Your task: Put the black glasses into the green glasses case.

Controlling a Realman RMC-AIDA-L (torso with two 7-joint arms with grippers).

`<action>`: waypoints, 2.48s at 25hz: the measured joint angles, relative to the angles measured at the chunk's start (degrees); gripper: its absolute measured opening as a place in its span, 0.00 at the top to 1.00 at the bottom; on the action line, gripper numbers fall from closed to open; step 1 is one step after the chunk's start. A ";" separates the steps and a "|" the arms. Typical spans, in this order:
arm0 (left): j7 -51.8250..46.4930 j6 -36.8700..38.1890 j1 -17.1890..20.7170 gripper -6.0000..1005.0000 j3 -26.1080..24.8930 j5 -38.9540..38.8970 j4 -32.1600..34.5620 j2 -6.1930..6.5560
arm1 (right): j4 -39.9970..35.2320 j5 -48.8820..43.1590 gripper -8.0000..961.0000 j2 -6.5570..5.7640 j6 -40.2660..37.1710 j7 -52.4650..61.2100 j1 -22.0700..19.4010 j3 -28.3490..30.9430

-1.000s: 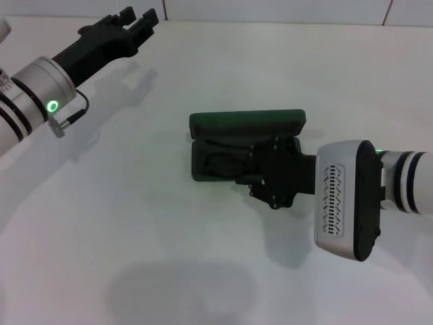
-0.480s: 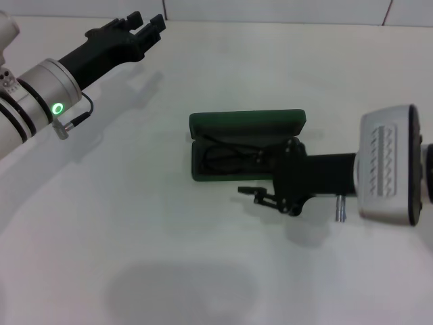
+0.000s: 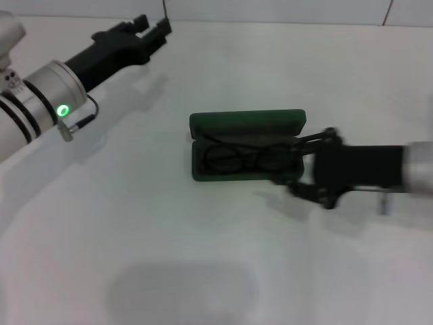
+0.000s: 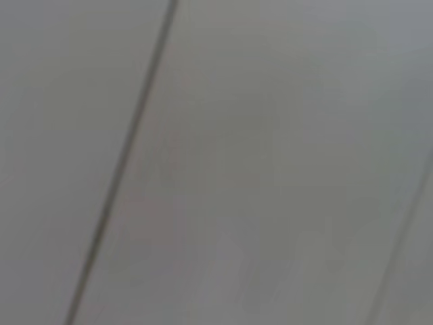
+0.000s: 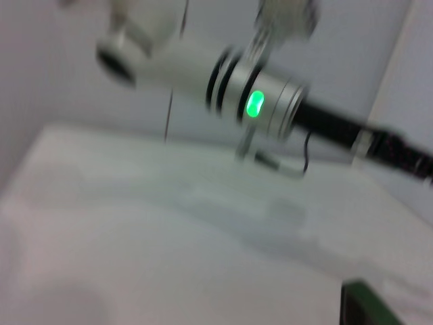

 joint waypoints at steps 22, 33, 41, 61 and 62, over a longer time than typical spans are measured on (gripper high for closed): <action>-31.89 -1.73 -9.71 0.49 11.79 33.69 7.95 -0.31 | 26.57 -0.44 0.40 -2.90 -23.96 -0.37 0.79 30.37; -28.28 0.71 -7.87 0.49 16.88 33.77 8.42 -0.35 | 26.62 -1.71 0.39 -2.20 -21.26 -0.47 0.71 30.63; -22.20 1.14 -5.72 0.48 20.43 31.27 8.77 -0.69 | 26.45 -1.71 0.38 -1.64 -20.48 -0.50 1.10 30.24; 10.71 40.40 12.18 0.25 18.56 10.29 13.16 5.62 | 32.45 1.25 0.21 0.49 -32.80 -15.59 7.51 28.08; 11.26 40.44 12.83 0.22 18.56 10.29 13.09 5.50 | 33.04 1.26 0.21 0.49 -32.55 -16.44 7.73 28.03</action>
